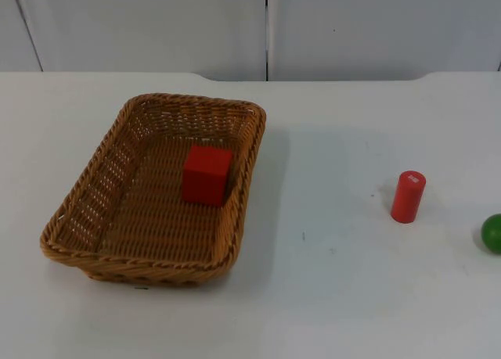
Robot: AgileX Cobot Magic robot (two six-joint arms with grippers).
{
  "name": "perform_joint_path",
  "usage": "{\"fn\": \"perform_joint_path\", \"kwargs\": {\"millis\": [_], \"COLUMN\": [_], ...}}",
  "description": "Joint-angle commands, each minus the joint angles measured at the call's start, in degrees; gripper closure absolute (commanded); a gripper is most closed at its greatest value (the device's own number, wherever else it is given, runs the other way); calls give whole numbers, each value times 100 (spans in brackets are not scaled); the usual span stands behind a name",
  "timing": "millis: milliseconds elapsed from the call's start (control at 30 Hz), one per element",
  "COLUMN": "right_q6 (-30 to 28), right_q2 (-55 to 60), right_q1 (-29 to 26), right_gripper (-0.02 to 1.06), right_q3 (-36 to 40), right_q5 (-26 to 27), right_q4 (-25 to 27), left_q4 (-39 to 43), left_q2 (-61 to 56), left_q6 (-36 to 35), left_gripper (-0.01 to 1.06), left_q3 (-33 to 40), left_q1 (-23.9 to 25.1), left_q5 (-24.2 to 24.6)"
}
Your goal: Pick up the basket with the left hand and place the object to the left of the red cylinder into the basket with the right hand.
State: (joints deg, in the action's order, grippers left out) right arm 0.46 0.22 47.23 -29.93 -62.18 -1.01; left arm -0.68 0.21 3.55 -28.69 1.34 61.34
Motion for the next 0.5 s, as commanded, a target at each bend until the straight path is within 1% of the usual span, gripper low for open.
{"fn": "perform_joint_path", "kwargs": {"millis": [0,333,400,467], "right_q6": [-2,-2,-2,-2], "right_q2": [-22,-22,-22,-22], "right_q1": [4,4,4,4], "right_gripper": [21,21,16,6], "right_q3": [43,43,43,43], "right_q5": [37,37,37,37], "right_q4": [-24,-24,-24,-24], "left_q4": [27,27,27,27], "left_q2": [-21,-21,-21,-21], "left_q6": [-46,-46,-46,-46], "left_gripper": [0,0,0,0], "left_q3": [31,31,31,31], "left_q1": [2,2,2,2], "left_q5": [19,19,19,19]}}
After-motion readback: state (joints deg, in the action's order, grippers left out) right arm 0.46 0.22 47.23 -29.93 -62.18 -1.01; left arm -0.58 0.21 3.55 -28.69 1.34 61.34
